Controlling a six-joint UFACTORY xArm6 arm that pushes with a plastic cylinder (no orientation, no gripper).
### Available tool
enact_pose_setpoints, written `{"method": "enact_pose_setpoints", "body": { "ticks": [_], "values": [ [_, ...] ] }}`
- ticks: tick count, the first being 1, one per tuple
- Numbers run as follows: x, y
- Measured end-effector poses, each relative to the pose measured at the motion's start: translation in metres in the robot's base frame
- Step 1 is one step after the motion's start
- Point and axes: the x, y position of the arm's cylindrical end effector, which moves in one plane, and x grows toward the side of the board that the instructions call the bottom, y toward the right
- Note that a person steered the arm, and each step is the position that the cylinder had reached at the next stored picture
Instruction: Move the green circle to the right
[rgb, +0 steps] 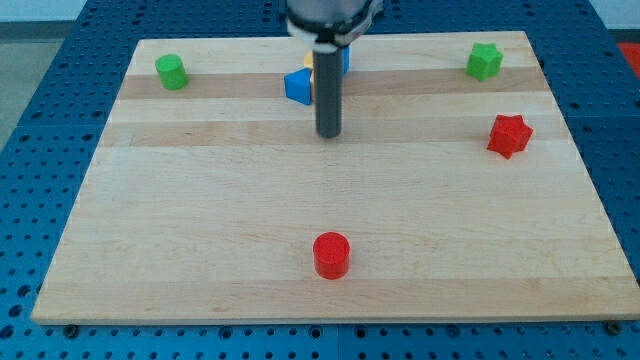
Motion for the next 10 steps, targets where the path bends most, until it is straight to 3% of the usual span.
{"method": "enact_pose_setpoints", "body": {
  "ticks": [2,5,7,8,10],
  "values": [
    [-0.012,-0.108],
    [-0.075,-0.269],
    [-0.208,-0.281],
    [-0.208,-0.282],
    [-0.156,-0.242]
  ]
}}
